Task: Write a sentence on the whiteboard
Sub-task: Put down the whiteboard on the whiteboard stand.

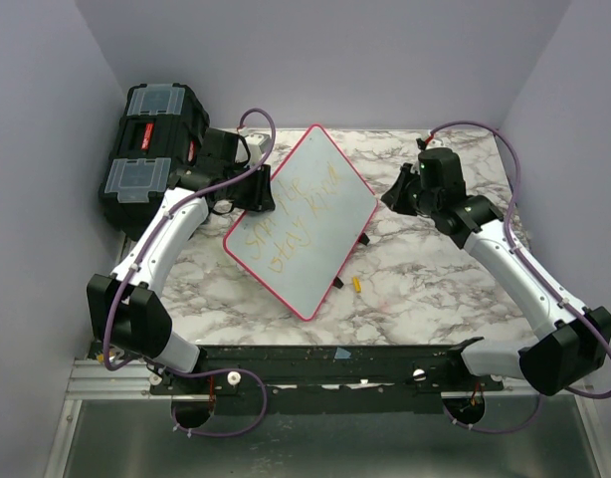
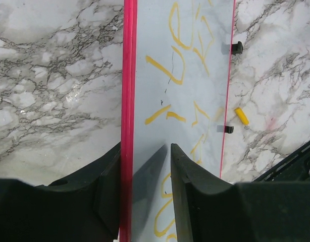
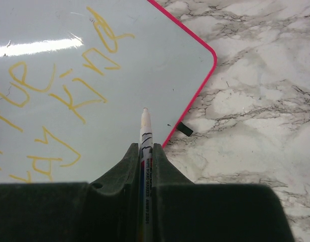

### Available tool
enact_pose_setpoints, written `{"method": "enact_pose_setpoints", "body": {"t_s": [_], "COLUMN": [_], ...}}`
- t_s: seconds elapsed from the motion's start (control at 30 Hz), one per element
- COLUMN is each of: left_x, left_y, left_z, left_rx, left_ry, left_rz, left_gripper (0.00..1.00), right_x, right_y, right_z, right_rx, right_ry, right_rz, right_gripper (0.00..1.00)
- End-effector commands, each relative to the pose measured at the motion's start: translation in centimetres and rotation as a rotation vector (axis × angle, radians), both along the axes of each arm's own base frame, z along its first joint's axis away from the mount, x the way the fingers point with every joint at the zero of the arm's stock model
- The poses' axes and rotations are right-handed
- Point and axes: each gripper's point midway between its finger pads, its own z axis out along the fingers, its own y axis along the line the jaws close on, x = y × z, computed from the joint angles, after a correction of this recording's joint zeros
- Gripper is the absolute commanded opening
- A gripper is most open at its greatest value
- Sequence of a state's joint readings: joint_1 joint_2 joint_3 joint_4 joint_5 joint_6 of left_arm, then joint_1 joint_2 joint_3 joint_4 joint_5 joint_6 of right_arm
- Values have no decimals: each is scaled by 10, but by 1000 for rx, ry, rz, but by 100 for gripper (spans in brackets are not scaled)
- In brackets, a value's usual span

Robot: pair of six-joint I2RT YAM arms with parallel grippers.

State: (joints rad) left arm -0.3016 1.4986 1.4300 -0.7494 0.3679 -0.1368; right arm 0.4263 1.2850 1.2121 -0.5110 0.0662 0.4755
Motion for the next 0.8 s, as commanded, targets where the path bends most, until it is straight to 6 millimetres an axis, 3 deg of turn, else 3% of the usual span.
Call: {"method": "enact_pose_setpoints", "body": {"t_s": [0.0,0.77], "left_x": [0,10], "left_y": [0,7], "left_z": [5,-12], "left_rx": [8,68], "left_ry": [-17,-13], "left_rz": [-3,12], "left_gripper": [40,50], "right_x": [-4,-6], "right_y": [-1,-1], "right_z": [1,-4], "right_rx": [5,-1], "right_ry": [-5,4], "right_rz": [-11,-4], "right_gripper": [1,1]}}
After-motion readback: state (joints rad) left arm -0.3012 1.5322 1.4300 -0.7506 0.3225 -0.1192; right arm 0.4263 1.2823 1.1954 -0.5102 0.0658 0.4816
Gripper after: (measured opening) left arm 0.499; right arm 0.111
